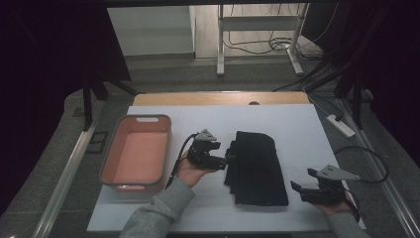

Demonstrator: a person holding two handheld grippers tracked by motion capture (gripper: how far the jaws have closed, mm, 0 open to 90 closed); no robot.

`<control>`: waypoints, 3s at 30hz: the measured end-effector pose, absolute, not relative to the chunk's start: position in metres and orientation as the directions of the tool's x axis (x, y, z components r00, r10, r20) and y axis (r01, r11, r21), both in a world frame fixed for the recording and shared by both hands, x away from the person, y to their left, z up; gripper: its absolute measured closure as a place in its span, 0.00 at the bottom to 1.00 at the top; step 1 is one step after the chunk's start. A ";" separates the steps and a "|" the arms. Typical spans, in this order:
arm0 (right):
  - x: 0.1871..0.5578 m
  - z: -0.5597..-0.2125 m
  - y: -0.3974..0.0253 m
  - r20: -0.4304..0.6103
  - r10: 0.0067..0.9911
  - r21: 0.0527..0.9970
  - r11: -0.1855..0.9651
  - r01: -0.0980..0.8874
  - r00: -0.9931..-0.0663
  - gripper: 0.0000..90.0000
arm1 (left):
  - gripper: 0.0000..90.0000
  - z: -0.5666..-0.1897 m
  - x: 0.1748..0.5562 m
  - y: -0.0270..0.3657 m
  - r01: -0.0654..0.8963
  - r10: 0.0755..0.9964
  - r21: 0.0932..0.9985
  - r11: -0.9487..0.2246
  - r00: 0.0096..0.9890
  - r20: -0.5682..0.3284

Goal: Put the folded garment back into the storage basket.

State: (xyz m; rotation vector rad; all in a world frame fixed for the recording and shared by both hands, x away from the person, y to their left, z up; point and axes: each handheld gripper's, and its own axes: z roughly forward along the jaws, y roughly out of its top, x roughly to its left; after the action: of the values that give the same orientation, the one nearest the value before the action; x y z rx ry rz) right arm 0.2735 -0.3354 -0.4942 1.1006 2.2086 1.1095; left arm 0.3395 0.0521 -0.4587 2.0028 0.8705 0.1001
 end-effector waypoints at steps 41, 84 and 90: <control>0.274 -0.496 -0.336 -0.029 0.808 0.806 0.367 0.464 -0.588 0.23 | 0.23 -0.469 0.363 0.022 0.580 0.620 0.743 -0.334 0.729 -0.290; 0.275 -0.498 -0.336 -0.022 0.806 0.805 0.365 0.468 -0.591 0.23 | 0.13 -0.505 0.405 0.001 0.702 0.691 0.635 -0.323 0.633 -0.349; 0.276 -0.498 -0.336 -0.022 0.806 0.803 0.367 0.470 -0.591 0.23 | 0.09 -0.512 0.410 -0.001 0.730 0.701 0.602 -0.323 0.612 -0.366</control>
State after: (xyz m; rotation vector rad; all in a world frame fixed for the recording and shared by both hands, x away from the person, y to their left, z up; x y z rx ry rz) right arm 0.2755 -0.3363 -0.4981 1.1093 2.2200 1.1011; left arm 0.4100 -0.0014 -0.5119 2.0757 1.1236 -0.0482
